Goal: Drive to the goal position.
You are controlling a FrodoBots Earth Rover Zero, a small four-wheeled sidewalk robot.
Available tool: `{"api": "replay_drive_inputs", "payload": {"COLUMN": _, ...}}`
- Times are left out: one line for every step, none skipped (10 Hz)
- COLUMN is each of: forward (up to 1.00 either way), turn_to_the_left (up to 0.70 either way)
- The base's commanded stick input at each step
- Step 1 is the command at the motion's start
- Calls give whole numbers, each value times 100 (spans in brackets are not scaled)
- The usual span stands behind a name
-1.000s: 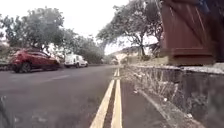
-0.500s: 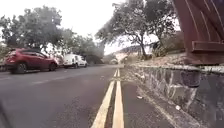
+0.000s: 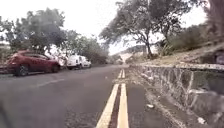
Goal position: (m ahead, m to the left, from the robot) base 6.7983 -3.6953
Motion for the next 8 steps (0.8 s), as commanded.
{"api": "replay_drive_inputs", "payload": {"forward": 70, "turn_to_the_left": 2}}
{"api": "replay_drive_inputs", "payload": {"forward": 70, "turn_to_the_left": 1}}
{"api": "replay_drive_inputs", "payload": {"forward": 70, "turn_to_the_left": 0}}
{"api": "replay_drive_inputs", "payload": {"forward": 70, "turn_to_the_left": 0}}
{"api": "replay_drive_inputs", "payload": {"forward": 70, "turn_to_the_left": 0}}
{"api": "replay_drive_inputs", "payload": {"forward": 70, "turn_to_the_left": 0}}
{"api": "replay_drive_inputs", "payload": {"forward": 70, "turn_to_the_left": 0}}
{"api": "replay_drive_inputs", "payload": {"forward": 70, "turn_to_the_left": 0}}
